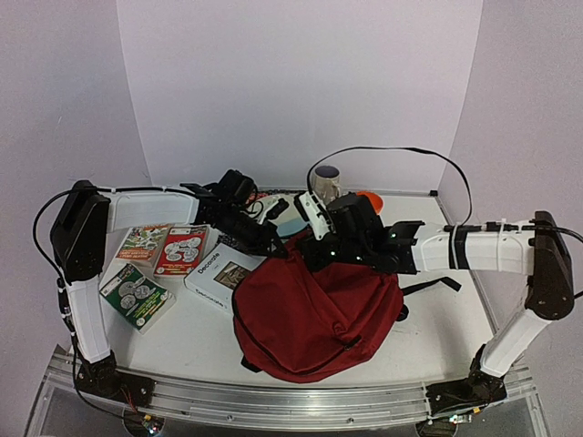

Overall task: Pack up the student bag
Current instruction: Zip the lower front pocket of the student bag.

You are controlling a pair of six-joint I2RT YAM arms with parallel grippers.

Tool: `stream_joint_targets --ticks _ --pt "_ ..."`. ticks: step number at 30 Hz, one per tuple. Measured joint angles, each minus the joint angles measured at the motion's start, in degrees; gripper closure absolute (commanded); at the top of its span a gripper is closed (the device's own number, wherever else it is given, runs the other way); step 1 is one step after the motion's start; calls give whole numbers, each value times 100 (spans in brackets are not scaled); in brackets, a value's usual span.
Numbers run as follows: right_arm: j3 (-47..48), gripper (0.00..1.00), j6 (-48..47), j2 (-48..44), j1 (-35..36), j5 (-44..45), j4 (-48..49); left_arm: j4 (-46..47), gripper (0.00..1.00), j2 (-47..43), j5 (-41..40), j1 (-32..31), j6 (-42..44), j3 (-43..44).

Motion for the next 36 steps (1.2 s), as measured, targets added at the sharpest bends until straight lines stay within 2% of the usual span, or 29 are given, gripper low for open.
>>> stream_joint_targets --ticks 12,22,36 --pt "-912 100 393 -427 8 -35 76 63 100 0 -114 142 -650 -2" --pt "-1735 100 866 -941 110 -6 114 580 100 0 -128 528 -1389 -326" --pt "-3005 100 2000 -2175 133 413 -271 859 100 0 -159 723 -1837 -593"
